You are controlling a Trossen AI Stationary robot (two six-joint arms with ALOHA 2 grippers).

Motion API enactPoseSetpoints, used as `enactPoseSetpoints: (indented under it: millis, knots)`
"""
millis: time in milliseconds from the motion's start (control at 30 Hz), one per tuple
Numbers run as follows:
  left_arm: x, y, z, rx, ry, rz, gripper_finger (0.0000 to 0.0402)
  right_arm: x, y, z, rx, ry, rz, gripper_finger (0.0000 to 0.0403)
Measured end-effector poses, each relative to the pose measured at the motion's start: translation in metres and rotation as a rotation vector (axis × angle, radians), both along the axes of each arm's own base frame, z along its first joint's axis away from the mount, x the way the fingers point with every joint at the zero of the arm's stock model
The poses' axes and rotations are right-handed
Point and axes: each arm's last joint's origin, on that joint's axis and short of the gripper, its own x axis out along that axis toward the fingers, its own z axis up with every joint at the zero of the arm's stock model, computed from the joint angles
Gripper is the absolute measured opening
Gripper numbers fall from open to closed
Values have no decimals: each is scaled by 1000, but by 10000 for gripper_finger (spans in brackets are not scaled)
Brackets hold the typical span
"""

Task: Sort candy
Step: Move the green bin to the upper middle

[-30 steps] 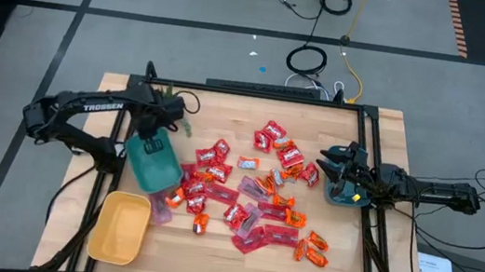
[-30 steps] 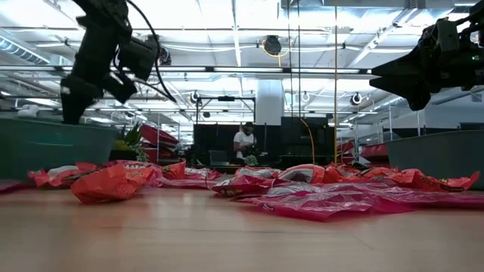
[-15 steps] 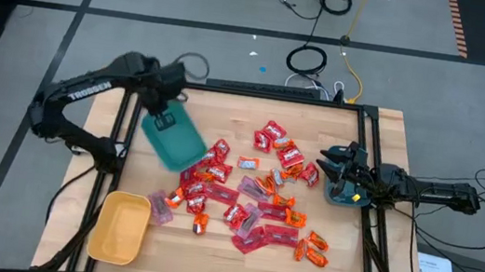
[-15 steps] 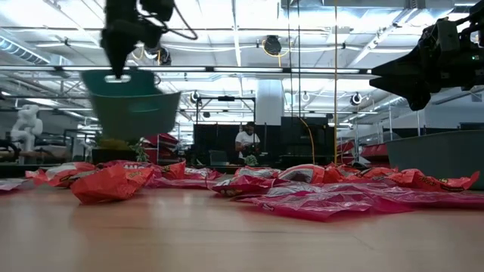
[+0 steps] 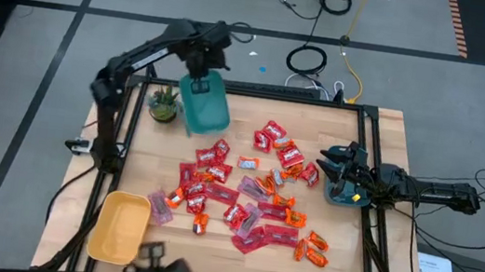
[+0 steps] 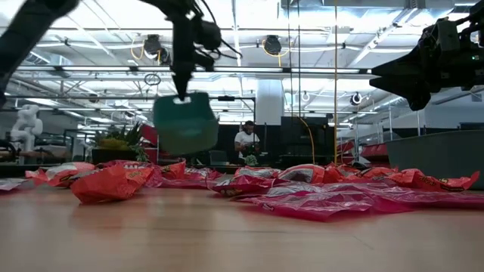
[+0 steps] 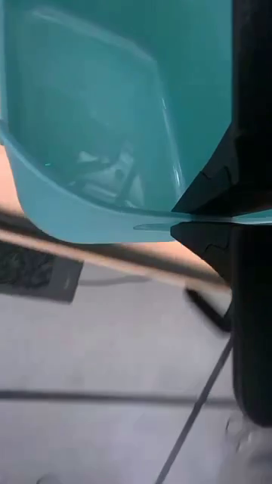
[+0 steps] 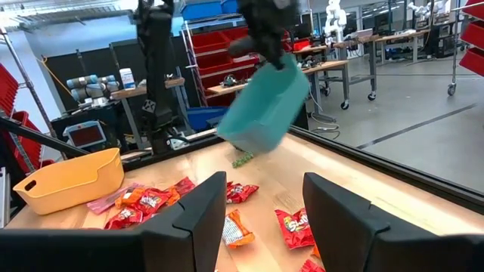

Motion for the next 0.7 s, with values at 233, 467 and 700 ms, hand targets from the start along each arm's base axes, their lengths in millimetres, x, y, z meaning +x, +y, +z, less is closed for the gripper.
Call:
enactPoseSetpoints:
  millis: [233,467,700]
  knots:
    - [25,25,-50,-55,111,-85,8,0,0,0,0,0,0,169]
    - [46,12,-73,-120,132,-73,8,0,0,0,0,0,1,169]
    - [74,-25,-85,-140,154,-125,8,0,0,0,0,-1,0,169]
